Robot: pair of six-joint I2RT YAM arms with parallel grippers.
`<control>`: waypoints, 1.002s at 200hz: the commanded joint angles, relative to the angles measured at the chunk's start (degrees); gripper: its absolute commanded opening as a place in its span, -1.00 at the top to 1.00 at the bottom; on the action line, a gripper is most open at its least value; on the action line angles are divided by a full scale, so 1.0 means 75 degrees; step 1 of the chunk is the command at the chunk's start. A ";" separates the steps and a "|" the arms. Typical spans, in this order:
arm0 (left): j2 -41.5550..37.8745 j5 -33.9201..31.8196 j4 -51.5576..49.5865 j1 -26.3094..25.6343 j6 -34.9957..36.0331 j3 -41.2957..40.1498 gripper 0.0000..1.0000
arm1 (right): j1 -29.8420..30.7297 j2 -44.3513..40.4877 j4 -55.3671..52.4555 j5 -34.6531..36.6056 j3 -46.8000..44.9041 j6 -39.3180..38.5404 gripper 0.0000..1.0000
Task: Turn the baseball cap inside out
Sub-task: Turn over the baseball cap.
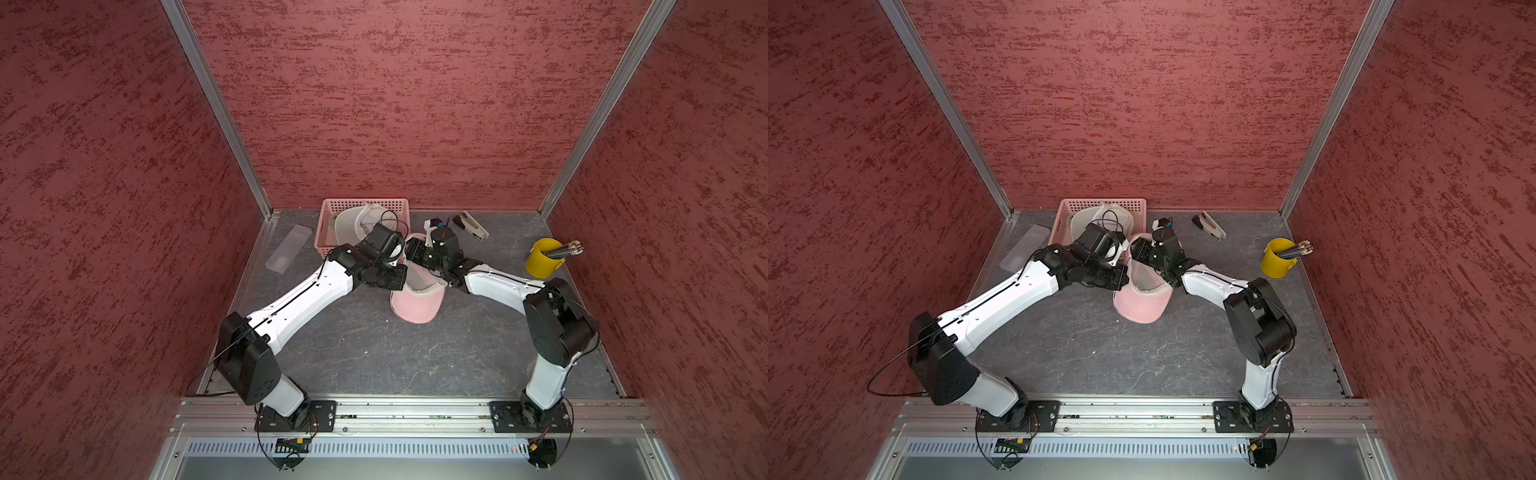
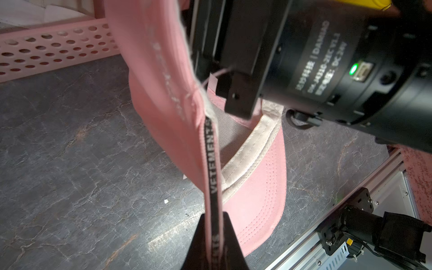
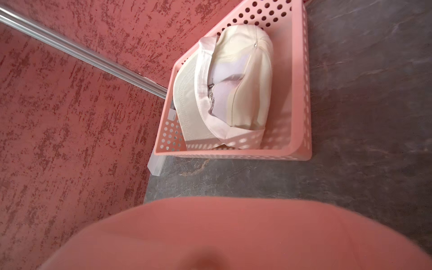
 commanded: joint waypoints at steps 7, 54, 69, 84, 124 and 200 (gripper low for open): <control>-0.0114 0.0209 0.0323 0.0061 -0.0119 -0.0164 1.00 | -0.0377 0.0066 0.0335 0.0350 0.0387 0.0263 -0.24; -0.0071 0.0523 0.0406 0.0363 -0.0155 -0.0157 1.00 | -0.0418 -0.0616 -0.1680 0.1109 0.0239 -0.1639 -0.29; 0.0012 0.0525 0.0381 0.0387 -0.0129 -0.0020 1.00 | -0.0416 -0.0652 -0.2407 0.1286 0.0362 -0.2129 -0.31; 0.0088 0.0575 0.0392 0.0388 -0.0118 0.0098 1.00 | -0.0418 -0.0581 -0.3065 0.1475 0.0562 -0.2504 -0.33; 0.0173 0.0639 0.0313 0.0285 -0.0094 0.0203 1.00 | -0.0782 -0.0634 -0.3270 0.1565 0.0525 -0.2843 -0.36; 0.0767 0.1150 0.0428 0.0296 -0.0306 0.0106 1.00 | -0.0210 -0.0987 -0.4114 -0.0190 0.1527 -0.4174 -0.46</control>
